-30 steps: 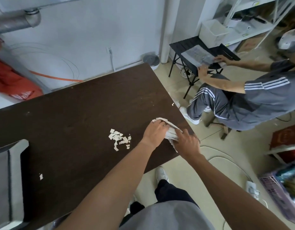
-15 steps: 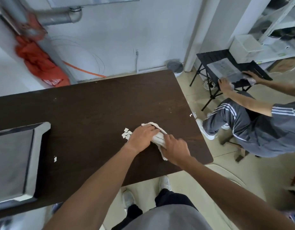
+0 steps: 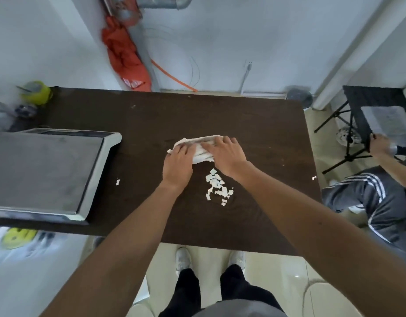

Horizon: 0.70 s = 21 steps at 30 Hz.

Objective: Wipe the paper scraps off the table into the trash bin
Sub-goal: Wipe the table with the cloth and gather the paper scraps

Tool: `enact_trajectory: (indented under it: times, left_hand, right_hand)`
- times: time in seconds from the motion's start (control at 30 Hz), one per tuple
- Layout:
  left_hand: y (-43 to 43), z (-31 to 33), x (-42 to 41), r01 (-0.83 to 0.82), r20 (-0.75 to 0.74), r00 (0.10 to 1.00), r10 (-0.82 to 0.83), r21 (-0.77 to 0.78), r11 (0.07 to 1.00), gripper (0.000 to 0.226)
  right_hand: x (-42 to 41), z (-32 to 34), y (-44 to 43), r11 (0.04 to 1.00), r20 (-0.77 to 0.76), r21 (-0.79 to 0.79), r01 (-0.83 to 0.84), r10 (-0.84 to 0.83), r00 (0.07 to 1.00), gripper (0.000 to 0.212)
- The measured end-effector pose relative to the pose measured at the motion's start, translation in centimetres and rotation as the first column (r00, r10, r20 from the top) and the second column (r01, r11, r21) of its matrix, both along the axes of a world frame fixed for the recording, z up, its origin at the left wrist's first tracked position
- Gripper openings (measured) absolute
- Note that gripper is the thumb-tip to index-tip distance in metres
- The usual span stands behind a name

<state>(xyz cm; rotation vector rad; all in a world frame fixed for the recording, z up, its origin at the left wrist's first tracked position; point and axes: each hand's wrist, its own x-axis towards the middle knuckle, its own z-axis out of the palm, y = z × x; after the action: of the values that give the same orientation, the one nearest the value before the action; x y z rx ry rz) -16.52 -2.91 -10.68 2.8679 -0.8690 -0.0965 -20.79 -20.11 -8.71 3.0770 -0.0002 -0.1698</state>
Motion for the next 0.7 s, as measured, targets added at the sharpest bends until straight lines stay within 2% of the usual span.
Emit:
enact_trajectory:
  times: [0.13,0.27,0.43,0.7]
  left_hand:
    - [1.4,-1.9,-0.5,-0.057,-0.138,0.989,0.059,0.021,0.998,0.056]
    - [0.7,-2.6,-1.8,-0.03,-0.183,0.982,0.038,0.045,0.999,0.047]
    - [0.3,-0.9,-2.5,0.042,-0.237,0.971,-0.028,0.054,0.998,0.029]
    - [0.4,-1.5,-6.2,0.166,-0.259,0.953,-0.156,0.017,0.986,0.032]
  right_hand:
    - [1.6,-1.8,1.3,0.997,-0.126,0.067,-0.042,0.05,0.991,0.065]
    - [0.2,-3.2,0.2,0.977,-0.247,0.208,0.036,0.016,0.969,0.068]
    - [-1.7,-2.9,-0.8,0.949,-0.307,0.293,0.116,-0.022,0.952,0.069]
    - [-6.7,-3.5,-1.6,0.908,-0.371,0.352,0.225,-0.085,0.925,0.067]
